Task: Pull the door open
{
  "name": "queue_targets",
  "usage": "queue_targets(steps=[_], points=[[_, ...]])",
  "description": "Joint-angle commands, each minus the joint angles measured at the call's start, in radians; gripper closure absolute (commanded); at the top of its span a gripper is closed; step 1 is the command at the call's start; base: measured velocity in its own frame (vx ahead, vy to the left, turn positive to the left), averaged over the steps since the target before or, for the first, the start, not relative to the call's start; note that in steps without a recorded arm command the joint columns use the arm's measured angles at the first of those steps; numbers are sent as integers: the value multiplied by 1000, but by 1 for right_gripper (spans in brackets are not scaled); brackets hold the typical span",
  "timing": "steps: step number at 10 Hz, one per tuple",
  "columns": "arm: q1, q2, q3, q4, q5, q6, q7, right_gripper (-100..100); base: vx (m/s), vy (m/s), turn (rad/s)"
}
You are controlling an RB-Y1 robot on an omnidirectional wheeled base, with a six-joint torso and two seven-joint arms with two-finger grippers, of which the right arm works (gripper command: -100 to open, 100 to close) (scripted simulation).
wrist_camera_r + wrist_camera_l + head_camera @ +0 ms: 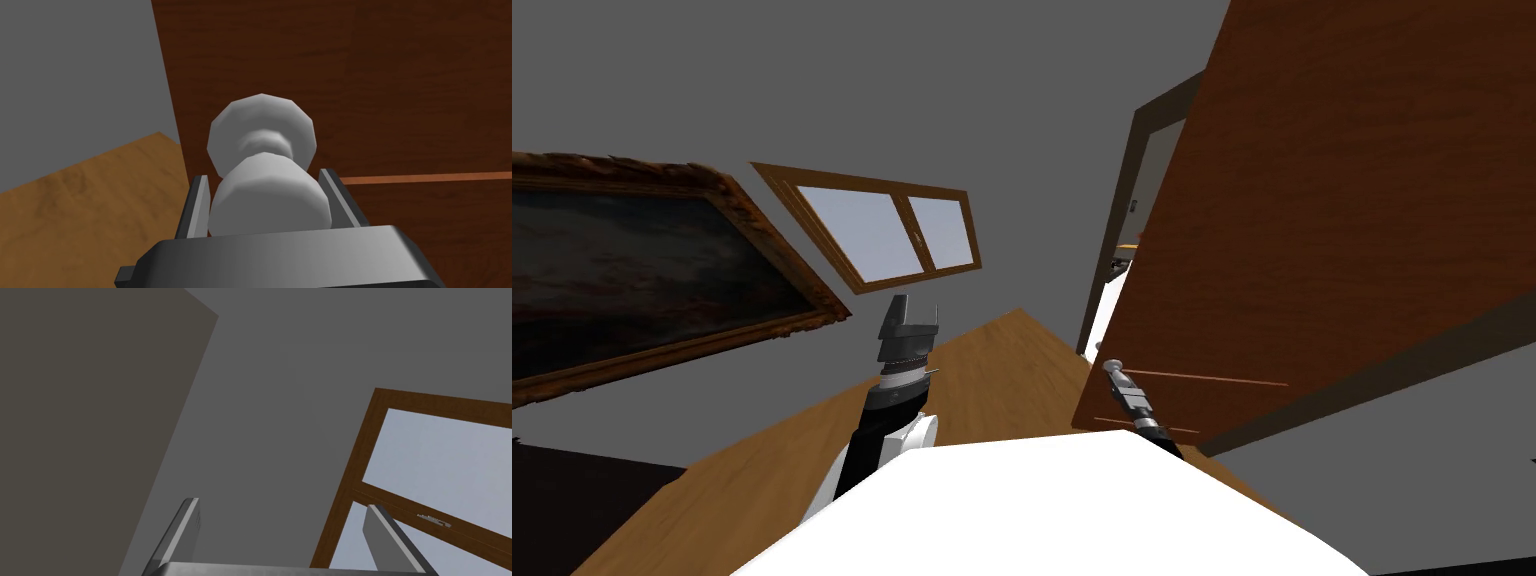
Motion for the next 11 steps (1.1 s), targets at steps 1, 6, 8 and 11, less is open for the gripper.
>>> queue_targets(steps=[1, 6, 8, 11], points=[[10, -13, 17, -4, 11, -16, -17, 100, -191, -24, 36], [28, -36, 49, 9, 31, -61, -50, 100, -159, -31, 78], [40, -52, 66, 15, 40, -89, -69, 100, -205, -74, 128], [56, -73, 88, 23, 54, -128, -96, 100, -205, -42, 106]])
